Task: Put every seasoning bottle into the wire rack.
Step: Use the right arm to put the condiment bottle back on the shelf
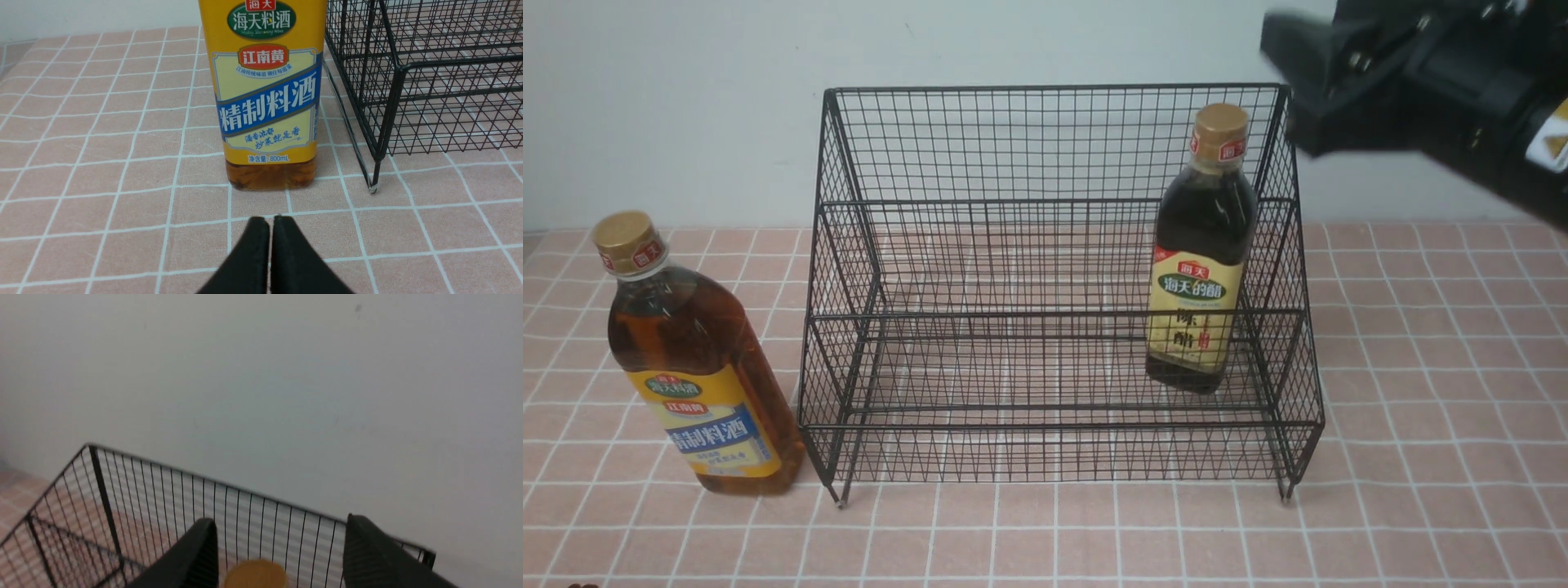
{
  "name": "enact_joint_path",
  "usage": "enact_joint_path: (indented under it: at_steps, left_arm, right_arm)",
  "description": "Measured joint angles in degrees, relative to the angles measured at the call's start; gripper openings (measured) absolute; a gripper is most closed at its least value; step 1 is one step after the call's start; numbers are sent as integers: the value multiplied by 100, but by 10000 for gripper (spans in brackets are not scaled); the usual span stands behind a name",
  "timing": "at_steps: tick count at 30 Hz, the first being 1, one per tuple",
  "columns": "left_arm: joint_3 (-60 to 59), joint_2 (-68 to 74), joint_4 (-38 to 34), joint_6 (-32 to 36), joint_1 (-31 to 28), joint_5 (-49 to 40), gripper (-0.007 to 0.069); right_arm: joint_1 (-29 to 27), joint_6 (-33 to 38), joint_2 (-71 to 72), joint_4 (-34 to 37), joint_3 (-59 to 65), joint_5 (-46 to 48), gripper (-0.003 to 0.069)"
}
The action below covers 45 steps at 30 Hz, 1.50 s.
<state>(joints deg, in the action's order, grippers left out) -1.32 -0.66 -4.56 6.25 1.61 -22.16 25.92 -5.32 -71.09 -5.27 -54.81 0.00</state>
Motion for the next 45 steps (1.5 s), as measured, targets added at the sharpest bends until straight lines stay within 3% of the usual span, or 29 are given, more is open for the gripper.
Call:
enact_joint_path:
  at_steps: [4, 7, 8, 10, 12, 15, 28, 45]
  left_arm:
    - [0, 0, 0, 0, 0, 0, -7]
    - [0, 0, 0, 0, 0, 0, -7]
    - [0, 0, 0, 0, 0, 0, -7]
    - [0, 0, 0, 0, 0, 0, -7]
    - [0, 0, 0, 0, 0, 0, -7]
    - [0, 0, 0, 0, 0, 0, -7]
    - [0, 0, 0, 0, 0, 0, -7]
    - [0, 0, 0, 0, 0, 0, -7]
  right_arm:
    - [157, 0, 43, 0, 0, 731, 377]
    - [163, 0, 165, 0, 0, 1060, 321]
    - [163, 0, 314, 6, 0, 1297, 250]
    - [163, 0, 409, 30, 0, 1418, 200]
    - [163, 0, 602, 69, 0, 1682, 80]
    - [163, 0, 678, 298, 0, 2161, -1]
    - [268, 816, -505, 1507, 0, 2386, -15]
    - [249, 1044, -1382, 1636, 0, 1464, -15]
